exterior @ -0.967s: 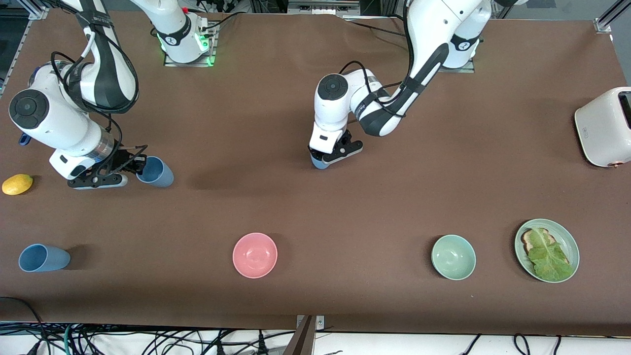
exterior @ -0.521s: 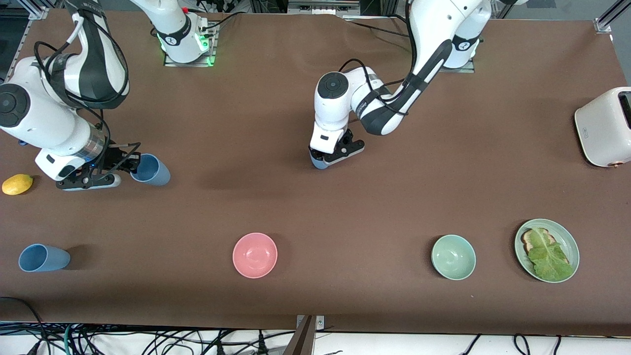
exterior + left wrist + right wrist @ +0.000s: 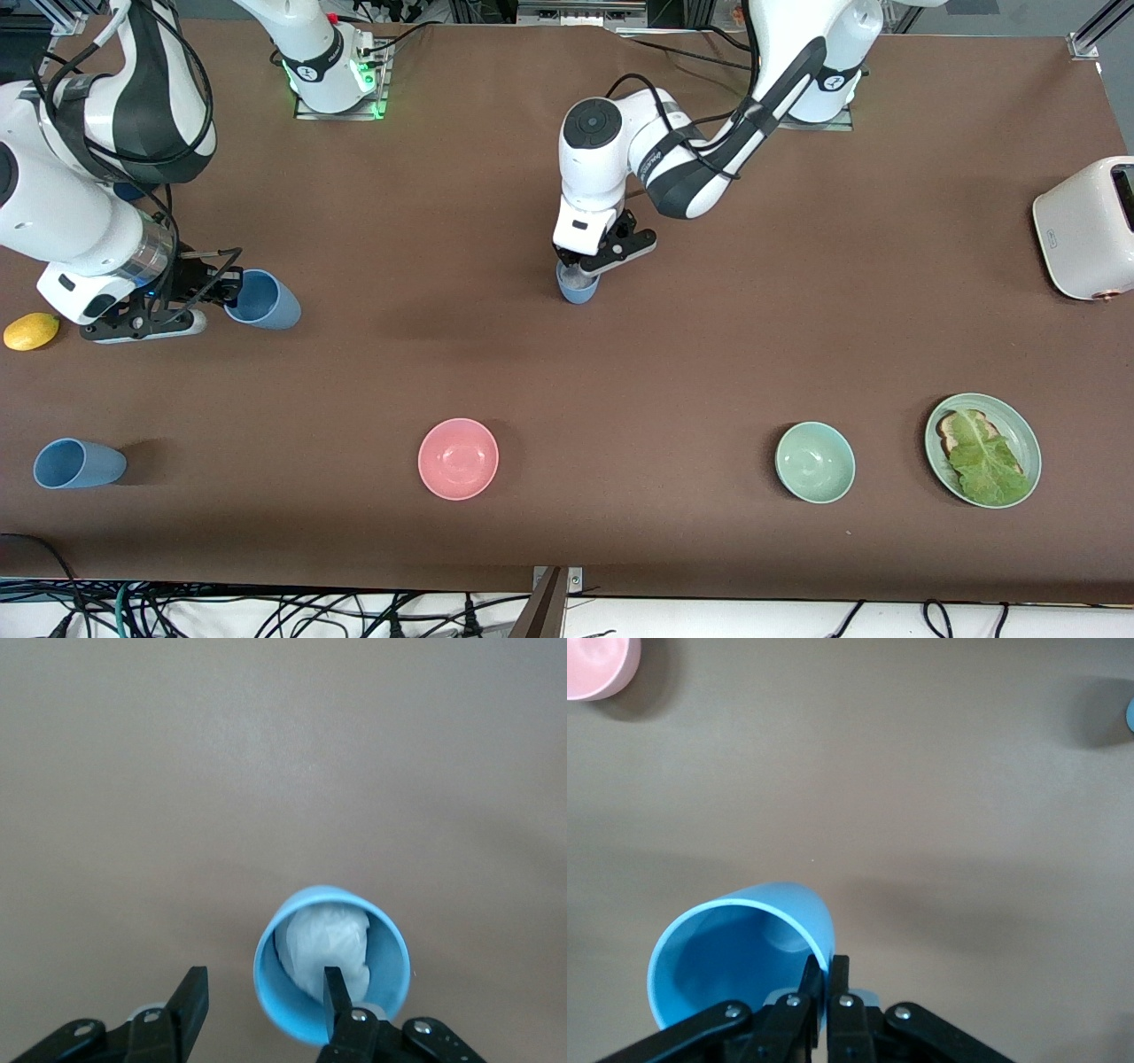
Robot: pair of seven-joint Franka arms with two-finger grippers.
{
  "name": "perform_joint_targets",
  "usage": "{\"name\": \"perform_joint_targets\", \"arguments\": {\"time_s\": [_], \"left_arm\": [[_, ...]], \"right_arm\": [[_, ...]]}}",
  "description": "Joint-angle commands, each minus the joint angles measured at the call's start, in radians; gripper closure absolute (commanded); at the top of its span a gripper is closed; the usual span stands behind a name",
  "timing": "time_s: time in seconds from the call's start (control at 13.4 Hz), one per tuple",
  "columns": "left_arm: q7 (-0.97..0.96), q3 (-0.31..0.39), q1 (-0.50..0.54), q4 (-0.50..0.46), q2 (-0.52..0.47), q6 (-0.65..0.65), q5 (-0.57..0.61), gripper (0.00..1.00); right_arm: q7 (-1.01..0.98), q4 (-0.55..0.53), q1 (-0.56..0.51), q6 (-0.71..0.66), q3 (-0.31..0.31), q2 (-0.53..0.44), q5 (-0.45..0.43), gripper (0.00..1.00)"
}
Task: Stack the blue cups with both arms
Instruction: 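Set the tissue cup down and open the left gripper while the right gripper approaches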
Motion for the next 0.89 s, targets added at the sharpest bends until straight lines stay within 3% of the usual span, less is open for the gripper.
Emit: {"name": "perform_joint_targets", "arguments": {"time_s": [0.0, 0.37, 0.6, 0.82], "left_arm": [[0.014, -0.020, 0.031, -0.001, -0.051, -0.055, -0.042, 0.39], [0.294, -0.029, 0.196, 0.008, -0.185, -0.173, -0.142, 0.39], [0.504, -0.026, 0.296, 0.048, -0.249, -0.273, -0.197, 0.38], [0.737, -0.020, 0.408, 0.091, -0.277, -0.364, -0.220, 0.27]], "right_arm": [[0.070, 0.083, 0.039, -0.077, 0.000, 0.022, 0.016, 1.00], [0.201, 0.104, 0.131, -0.088, 0.000, 0.019, 0.019, 1.00], [0.348, 0.137, 0.254, -0.094, 0.001, 0.021, 0.021, 1.00], [0.527, 0.181, 0.404, -0.089, 0.000, 0.033, 0.019, 1.00]]}}
